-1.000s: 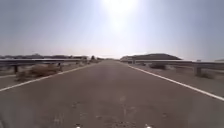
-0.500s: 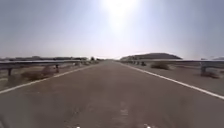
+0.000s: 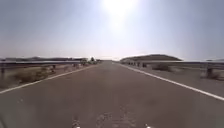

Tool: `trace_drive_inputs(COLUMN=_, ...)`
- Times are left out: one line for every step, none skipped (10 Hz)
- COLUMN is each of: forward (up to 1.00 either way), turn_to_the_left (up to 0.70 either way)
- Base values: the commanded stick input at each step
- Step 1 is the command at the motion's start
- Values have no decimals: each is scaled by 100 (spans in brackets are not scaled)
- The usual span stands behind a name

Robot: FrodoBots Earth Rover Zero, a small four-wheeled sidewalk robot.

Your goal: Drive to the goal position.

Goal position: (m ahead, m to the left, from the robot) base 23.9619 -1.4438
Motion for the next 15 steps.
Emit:
trace_drive_inputs(forward=70, turn_to_the_left=0)
trace_drive_inputs(forward=70, turn_to_the_left=0)
trace_drive_inputs(forward=70, turn_to_the_left=0)
trace_drive_inputs(forward=70, turn_to_the_left=0)
trace_drive_inputs(forward=70, turn_to_the_left=0)
trace_drive_inputs(forward=70, turn_to_the_left=0)
trace_drive_inputs(forward=70, turn_to_the_left=0)
trace_drive_inputs(forward=70, turn_to_the_left=0)
trace_drive_inputs(forward=70, turn_to_the_left=0)
trace_drive_inputs(forward=70, turn_to_the_left=0)
trace_drive_inputs(forward=70, turn_to_the_left=0)
trace_drive_inputs(forward=70, turn_to_the_left=0)
trace_drive_inputs(forward=70, turn_to_the_left=0)
trace_drive_inputs(forward=70, turn_to_the_left=11)
trace_drive_inputs(forward=70, turn_to_the_left=35)
